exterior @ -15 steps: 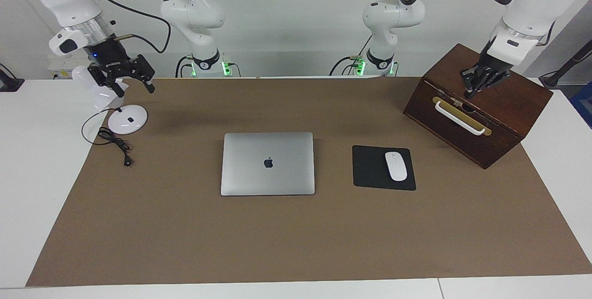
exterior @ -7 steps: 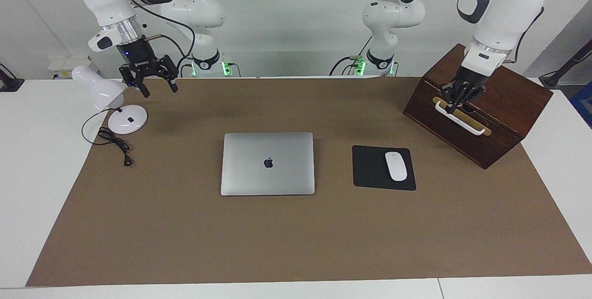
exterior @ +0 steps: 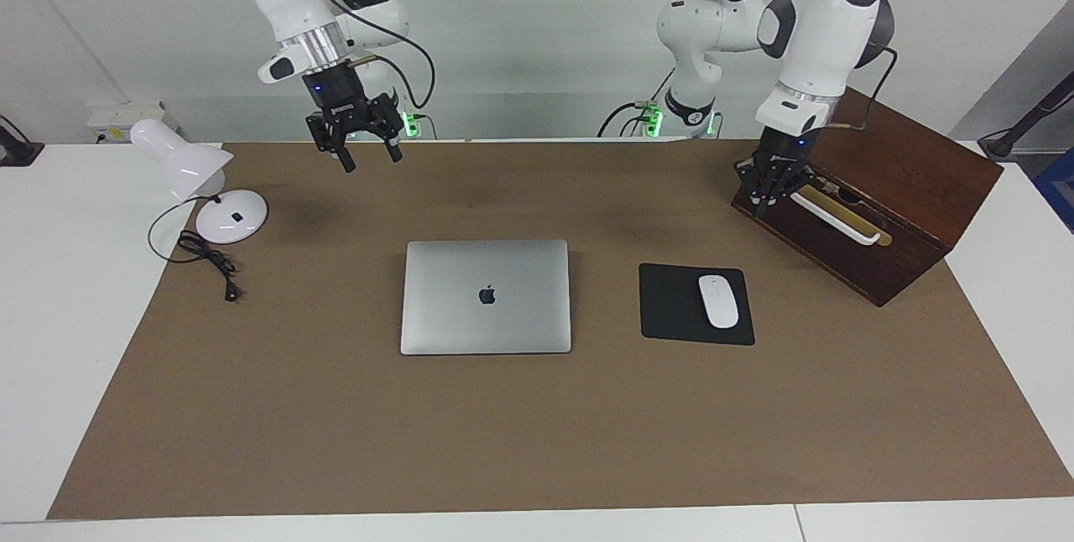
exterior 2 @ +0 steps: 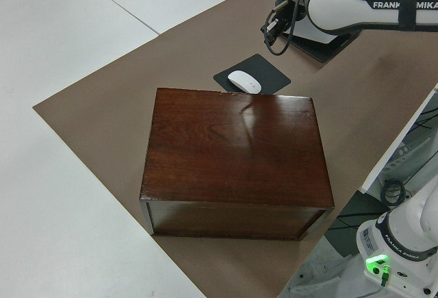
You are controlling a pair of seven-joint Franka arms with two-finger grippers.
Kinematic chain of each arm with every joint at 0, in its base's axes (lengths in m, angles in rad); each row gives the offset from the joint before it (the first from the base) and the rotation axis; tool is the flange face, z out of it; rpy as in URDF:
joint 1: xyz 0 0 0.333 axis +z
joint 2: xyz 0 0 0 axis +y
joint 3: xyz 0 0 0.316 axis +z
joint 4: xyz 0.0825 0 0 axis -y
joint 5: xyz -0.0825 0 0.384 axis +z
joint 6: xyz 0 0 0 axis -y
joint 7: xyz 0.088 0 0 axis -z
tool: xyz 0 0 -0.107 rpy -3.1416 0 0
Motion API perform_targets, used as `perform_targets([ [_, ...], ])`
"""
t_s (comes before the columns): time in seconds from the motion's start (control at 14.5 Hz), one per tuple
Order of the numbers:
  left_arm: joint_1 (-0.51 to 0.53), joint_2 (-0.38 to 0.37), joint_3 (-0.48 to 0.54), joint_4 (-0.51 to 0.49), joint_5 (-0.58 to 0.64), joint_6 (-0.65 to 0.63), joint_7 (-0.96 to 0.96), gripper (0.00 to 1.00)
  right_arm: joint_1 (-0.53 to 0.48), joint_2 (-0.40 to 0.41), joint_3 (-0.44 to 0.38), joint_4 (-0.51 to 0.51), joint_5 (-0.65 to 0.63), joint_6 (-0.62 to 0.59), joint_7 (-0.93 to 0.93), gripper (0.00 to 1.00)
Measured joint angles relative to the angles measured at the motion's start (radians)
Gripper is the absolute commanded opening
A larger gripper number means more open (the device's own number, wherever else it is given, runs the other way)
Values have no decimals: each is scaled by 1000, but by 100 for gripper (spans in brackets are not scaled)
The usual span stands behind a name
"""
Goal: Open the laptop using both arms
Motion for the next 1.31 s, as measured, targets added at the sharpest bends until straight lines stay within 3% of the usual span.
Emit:
perform_targets([
  [0.28, -92, -21, 0, -145, 0, 209, -18, 0, 52, -18, 101, -36, 0, 65, 294, 100],
  [0.62, -224, -14, -1, -308, 0, 493, -118, 0, 165, -19, 109, -159, 0, 230, 414, 100],
  [0.9, -315, 40, -1, -346, 0, 635, -164, 0, 190, -19, 109, -175, 1, 298, 484, 100],
  [1.31, -424, 180, -1, -357, 0, 861, -187, 0, 270, -19, 111, -183, 18, 298, 861, 100],
])
